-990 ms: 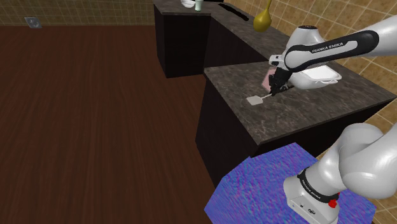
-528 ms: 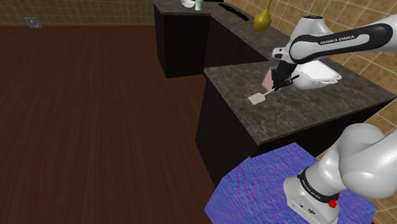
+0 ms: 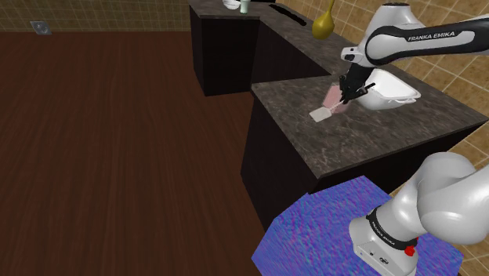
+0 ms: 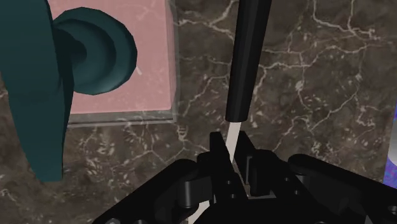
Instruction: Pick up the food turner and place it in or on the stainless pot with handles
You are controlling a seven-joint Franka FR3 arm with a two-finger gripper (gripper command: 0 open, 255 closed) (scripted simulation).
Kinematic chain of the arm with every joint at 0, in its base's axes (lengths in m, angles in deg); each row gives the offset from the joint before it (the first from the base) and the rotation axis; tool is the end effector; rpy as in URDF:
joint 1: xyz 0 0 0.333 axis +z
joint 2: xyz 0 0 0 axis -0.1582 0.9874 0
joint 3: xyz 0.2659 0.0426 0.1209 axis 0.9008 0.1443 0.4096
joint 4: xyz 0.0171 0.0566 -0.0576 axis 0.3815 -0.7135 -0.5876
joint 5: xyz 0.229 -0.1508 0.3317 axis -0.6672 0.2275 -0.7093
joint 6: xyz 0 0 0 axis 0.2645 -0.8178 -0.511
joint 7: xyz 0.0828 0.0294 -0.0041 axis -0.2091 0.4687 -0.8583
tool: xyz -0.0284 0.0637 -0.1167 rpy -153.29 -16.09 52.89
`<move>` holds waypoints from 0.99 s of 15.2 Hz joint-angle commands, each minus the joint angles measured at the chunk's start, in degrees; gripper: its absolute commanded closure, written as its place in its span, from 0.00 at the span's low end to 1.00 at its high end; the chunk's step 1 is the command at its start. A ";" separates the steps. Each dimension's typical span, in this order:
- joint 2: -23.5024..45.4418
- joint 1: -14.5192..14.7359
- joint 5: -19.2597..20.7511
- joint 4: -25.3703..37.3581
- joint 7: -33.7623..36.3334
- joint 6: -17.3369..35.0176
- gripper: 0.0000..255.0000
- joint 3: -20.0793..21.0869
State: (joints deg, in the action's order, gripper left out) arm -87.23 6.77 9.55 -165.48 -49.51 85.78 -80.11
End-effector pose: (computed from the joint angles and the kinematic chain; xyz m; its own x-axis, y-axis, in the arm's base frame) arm 0.4434 -0.2211 0.3736 0.2689 0.9609 -0.0664 0.9630 -0.2695 0.0008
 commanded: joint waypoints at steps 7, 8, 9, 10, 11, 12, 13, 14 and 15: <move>-1.96 -0.02 -0.29 4.59 -0.02 -6.50 1.00 1.77; -2.14 0.00 -0.34 5.21 -0.05 -7.30 1.00 1.98; -2.31 0.01 -0.40 5.85 -0.08 -8.10 1.00 2.18; -2.46 0.03 -0.47 6.49 -0.12 -8.89 1.00 2.37; -2.60 0.05 -0.54 7.14 -0.16 -9.67 1.00 2.56; -2.72 0.08 -0.61 7.81 -0.20 -10.45 1.00 2.74; -2.82 0.10 -0.69 8.48 -0.25 -11.23 1.00 2.92; -2.91 0.13 -0.77 9.17 -0.31 -12.00 1.00 3.10; -2.98 0.17 -0.86 9.87 -0.36 -12.77 1.00 3.27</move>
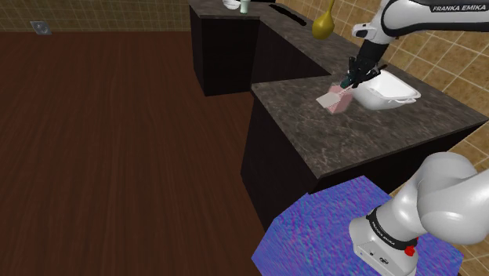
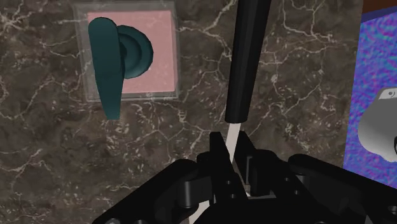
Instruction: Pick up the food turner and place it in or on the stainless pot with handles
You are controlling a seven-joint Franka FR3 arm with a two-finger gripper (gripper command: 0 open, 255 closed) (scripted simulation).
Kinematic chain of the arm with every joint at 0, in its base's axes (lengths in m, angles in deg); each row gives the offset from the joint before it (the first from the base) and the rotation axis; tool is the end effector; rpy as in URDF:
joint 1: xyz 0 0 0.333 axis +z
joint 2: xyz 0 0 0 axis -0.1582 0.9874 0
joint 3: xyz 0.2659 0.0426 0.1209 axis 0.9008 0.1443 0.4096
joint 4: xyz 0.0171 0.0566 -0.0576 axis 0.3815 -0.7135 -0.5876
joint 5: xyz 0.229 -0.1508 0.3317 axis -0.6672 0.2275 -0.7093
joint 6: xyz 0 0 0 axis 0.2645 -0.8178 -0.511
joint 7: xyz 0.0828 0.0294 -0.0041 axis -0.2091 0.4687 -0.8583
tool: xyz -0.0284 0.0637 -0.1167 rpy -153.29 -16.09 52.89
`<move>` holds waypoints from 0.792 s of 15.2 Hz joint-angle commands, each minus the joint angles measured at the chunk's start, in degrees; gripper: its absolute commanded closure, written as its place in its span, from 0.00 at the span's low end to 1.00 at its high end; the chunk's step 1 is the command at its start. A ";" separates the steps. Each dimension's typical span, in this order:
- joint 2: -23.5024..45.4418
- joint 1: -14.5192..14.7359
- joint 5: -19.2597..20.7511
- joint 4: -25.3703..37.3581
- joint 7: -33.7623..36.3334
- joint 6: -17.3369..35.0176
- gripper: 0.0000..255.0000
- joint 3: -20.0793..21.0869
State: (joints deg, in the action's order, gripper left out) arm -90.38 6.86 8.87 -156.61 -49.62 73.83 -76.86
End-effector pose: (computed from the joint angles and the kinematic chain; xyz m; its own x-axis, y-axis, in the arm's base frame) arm 0.4469 -0.2195 0.4596 0.2690 0.9608 -0.0664 0.9630 -0.2695 0.0008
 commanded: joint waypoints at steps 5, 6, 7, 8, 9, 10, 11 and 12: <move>1.80 -0.12 -0.55 4.90 -3.68 -2.53 1.00 -2.23; 2.80 -0.21 -0.75 6.02 -5.36 -2.37 1.00 -3.62; 3.88 -0.27 -1.05 7.19 -7.09 -2.21 1.00 -5.05; 5.07 -0.28 -1.45 8.42 -8.86 -2.05 1.00 -6.53; 6.36 -0.27 -1.99 9.72 -10.69 -1.87 1.00 -8.06; 7.77 -0.23 -2.67 11.07 -12.60 -1.69 1.00 -9.65; 9.32 -0.17 -3.51 12.49 -14.59 -1.52 1.00 -11.29; 11.01 -0.09 -4.54 13.97 -16.67 -1.35 1.00 -13.01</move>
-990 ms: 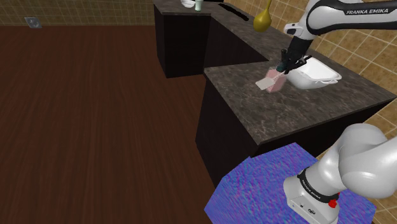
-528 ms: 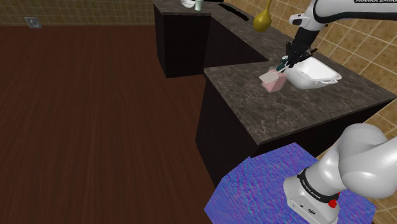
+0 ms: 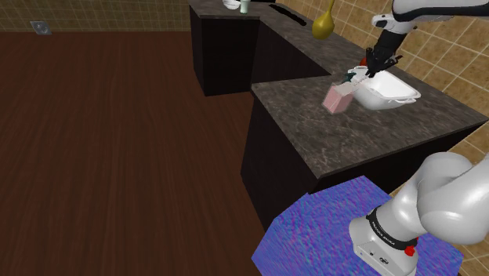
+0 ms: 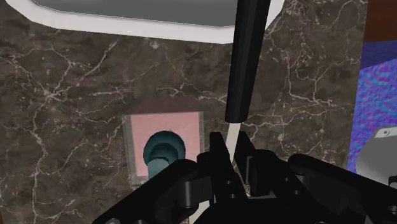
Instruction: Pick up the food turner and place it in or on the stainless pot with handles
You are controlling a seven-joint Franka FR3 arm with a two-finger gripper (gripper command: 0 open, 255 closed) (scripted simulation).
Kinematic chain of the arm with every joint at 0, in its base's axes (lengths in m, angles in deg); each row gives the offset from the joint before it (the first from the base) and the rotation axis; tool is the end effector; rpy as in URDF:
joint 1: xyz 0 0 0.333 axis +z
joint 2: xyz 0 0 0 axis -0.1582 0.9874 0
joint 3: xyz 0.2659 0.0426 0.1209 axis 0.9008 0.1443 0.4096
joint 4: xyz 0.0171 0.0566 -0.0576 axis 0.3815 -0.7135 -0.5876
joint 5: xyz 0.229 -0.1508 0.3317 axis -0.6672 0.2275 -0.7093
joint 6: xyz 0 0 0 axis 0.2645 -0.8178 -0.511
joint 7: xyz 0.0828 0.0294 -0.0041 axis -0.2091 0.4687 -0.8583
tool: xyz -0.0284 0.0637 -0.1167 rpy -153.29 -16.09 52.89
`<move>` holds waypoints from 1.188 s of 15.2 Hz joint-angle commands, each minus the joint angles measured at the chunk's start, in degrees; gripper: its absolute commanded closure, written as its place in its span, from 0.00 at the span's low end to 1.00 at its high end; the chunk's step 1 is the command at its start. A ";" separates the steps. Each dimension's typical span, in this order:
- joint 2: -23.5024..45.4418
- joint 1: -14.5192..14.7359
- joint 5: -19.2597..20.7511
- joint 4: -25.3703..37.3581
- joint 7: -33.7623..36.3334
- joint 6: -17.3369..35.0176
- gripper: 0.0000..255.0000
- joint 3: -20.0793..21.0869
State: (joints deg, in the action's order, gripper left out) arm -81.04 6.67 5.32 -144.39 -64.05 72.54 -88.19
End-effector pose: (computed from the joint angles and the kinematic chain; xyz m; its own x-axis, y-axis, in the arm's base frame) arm 0.4379 -0.3359 0.4816 0.2715 0.9602 -0.0653 0.9623 -0.2721 -0.0002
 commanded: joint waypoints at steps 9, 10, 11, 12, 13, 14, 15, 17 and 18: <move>26.71 -7.56 -22.62 19.06 -26.92 -1.58 1.00 -13.96; 29.83 -10.29 -25.46 21.60 -29.47 -2.49 1.00 -13.77; 32.62 -13.49 -27.87 24.28 -31.61 -3.49 1.00 -12.94; 35.28 -16.69 -30.08 27.11 -33.51 -4.59 1.00 -12.05; 37.87 -19.85 -32.17 30.11 -35.20 -5.79 1.00 -11.20; 40.34 -23.12 -34.04 33.29 -36.64 -7.06 1.00 -10.18; 42.80 -26.37 -35.84 36.70 -37.90 -8.43 1.00 -9.20; 47.36 -32.61 -38.93 43.75 -39.69 -11.26 1.00 -7.24; 47.20 -32.24 -38.80 42.68 -39.73 -10.37 1.00 -7.21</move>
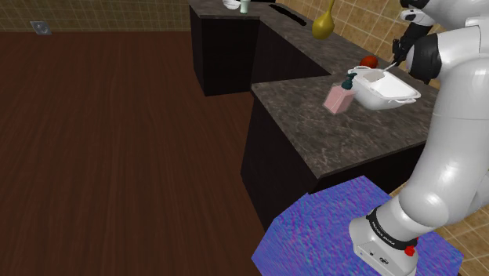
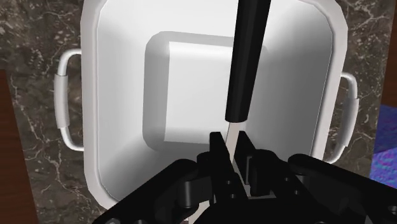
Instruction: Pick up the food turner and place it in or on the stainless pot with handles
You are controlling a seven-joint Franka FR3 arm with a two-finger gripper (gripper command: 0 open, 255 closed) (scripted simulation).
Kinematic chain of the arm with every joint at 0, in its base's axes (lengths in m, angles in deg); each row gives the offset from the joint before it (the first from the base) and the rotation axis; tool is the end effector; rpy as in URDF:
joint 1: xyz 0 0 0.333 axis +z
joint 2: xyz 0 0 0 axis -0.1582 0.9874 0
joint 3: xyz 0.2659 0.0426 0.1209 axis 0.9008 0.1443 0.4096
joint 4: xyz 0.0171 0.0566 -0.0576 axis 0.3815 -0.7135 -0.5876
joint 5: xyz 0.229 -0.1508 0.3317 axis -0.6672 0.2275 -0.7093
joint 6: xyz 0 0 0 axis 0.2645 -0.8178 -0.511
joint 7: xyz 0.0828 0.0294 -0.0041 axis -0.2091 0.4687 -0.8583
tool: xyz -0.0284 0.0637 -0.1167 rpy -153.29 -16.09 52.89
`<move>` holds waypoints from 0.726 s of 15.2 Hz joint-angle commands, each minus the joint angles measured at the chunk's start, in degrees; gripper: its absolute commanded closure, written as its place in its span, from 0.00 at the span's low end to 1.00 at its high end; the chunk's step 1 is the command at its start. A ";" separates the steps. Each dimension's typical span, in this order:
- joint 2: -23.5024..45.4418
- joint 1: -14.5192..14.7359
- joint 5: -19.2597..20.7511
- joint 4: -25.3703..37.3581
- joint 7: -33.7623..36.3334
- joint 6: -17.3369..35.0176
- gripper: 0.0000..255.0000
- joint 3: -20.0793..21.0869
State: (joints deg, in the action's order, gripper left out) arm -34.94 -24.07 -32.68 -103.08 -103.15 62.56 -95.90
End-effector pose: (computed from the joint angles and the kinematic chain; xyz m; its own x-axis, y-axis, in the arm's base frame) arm 0.3974 -0.5808 0.5008 0.2708 0.9602 -0.0684 0.9625 -0.2714 0.0003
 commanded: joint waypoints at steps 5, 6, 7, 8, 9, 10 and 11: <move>0.77 0.20 -0.68 -3.49 -0.96 3.74 1.00 0.38; 0.75 0.47 -0.71 -4.37 -1.03 4.52 1.00 0.38; 0.76 0.73 -0.74 -5.22 -1.11 5.30 1.00 0.39; 0.78 0.96 -0.79 -6.04 -1.19 6.06 1.00 0.41; 0.81 1.18 -0.86 -6.84 -1.27 6.82 1.00 0.44; 0.86 1.37 -0.93 -7.61 -1.36 7.56 1.00 0.48; 0.92 1.55 -1.02 -8.36 -1.45 8.29 1.00 0.52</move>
State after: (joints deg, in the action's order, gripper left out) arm -33.96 -22.81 -33.68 -110.58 -104.55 70.09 -95.36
